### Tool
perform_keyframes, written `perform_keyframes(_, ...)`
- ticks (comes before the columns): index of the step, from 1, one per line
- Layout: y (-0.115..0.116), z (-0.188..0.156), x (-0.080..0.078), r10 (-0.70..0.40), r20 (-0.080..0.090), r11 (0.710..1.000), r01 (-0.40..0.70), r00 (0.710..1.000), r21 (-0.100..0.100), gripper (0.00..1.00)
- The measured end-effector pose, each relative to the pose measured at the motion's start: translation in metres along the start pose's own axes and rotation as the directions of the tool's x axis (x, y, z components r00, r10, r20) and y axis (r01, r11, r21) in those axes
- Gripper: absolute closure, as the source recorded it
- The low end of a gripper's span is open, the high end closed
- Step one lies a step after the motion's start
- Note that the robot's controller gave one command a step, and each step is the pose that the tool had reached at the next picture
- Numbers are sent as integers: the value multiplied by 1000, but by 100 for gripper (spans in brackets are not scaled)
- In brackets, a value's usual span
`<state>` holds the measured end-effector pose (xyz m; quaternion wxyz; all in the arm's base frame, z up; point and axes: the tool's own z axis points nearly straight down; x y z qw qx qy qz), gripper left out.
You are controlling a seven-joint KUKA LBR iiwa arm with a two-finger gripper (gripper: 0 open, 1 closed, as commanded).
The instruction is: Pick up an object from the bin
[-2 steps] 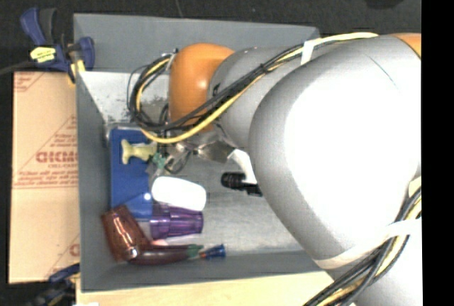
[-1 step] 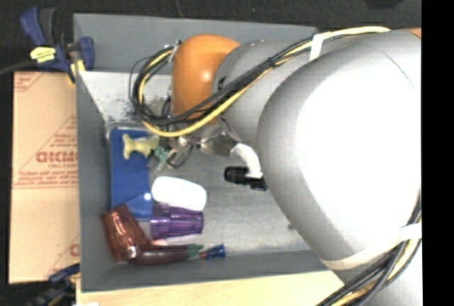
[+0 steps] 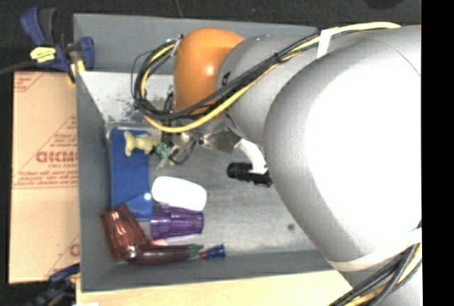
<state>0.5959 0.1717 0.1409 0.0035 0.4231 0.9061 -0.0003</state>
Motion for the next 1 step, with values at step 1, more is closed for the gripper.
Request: perform_keyframes(1, -1, -22, -1, -3, -1, 1000, 3, 1000, 2, 100)
